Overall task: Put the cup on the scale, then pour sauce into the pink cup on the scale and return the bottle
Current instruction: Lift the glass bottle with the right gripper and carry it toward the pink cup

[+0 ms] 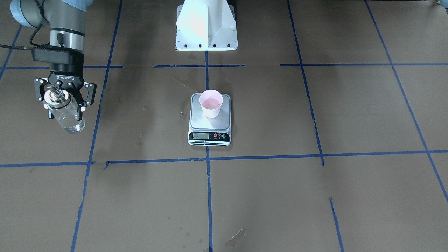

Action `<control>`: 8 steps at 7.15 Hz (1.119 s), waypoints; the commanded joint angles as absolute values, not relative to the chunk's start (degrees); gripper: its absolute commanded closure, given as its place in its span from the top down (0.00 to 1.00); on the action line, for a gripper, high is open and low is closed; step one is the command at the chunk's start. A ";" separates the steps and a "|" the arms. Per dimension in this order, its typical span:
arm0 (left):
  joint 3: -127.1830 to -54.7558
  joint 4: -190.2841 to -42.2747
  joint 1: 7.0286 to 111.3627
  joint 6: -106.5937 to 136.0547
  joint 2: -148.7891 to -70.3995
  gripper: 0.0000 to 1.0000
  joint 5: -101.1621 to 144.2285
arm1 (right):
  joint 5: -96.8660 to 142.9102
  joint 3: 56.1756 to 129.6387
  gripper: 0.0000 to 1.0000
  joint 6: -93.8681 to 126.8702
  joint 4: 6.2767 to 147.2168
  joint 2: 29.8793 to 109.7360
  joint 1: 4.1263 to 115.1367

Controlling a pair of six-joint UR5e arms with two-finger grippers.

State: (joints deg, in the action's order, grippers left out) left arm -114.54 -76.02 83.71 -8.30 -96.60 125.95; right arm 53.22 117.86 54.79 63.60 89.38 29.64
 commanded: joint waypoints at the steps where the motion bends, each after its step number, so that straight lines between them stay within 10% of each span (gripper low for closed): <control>1: -111.30 -76.11 84.11 -8.78 -96.59 1.00 125.95 | 53.18 117.69 0.00 48.36 63.46 86.24 30.15; 8: -95.45 -92.64 88.42 -17.93 -88.77 1.00 126.47 | 42.56 114.55 0.00 19.95 64.60 76.85 25.41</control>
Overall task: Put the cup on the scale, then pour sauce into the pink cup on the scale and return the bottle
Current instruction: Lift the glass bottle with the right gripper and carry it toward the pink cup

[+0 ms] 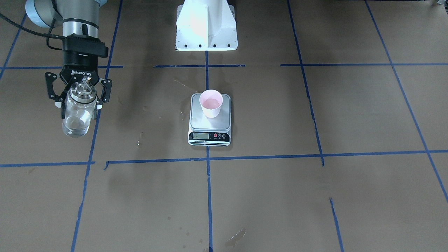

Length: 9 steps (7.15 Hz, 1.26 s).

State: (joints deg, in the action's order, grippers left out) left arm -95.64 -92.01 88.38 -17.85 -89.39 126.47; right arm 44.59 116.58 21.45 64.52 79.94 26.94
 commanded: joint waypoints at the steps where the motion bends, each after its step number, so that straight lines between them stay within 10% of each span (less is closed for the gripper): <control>1: -95.36 -92.64 88.42 -17.93 -88.86 1.00 126.56 | 36.01 113.22 0.00 19.69 67.82 75.60 21.75; 9: -93.52 -92.64 88.42 -17.93 -89.47 1.00 130.15 | 23.15 103.20 0.00 3.08 83.55 62.96 16.09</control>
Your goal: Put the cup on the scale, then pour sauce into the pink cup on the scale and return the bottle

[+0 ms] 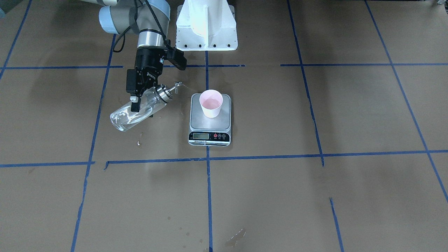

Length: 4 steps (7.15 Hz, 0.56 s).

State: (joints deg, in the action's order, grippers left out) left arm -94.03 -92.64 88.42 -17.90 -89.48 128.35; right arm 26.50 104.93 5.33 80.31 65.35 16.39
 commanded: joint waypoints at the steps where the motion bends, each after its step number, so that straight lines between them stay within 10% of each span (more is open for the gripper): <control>1: -93.52 -92.72 88.42 -17.93 -89.56 1.00 130.17 | 19.90 99.18 0.00 2.99 84.28 60.06 15.65; 4: -93.43 -92.72 88.42 -17.84 -89.65 1.00 130.17 | 13.73 95.27 0.00 -2.25 84.81 59.15 14.86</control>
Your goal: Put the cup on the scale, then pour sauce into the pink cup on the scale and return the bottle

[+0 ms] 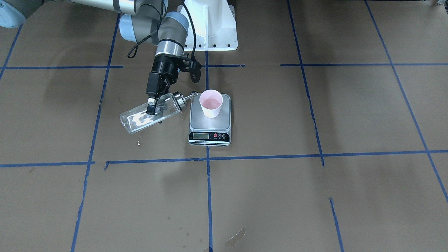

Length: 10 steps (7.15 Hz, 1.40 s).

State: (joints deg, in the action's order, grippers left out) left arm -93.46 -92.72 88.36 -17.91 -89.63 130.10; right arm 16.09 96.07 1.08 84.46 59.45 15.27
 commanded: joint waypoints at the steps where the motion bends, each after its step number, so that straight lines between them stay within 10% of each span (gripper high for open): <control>1: -93.43 -92.64 88.42 -17.84 -89.65 1.00 130.17 | 13.19 95.10 0.00 -3.76 84.81 59.15 14.68; 10: -92.02 -92.55 88.24 -17.67 -89.91 1.00 130.25 | 2.73 92.11 0.00 -19.42 85.08 57.92 12.48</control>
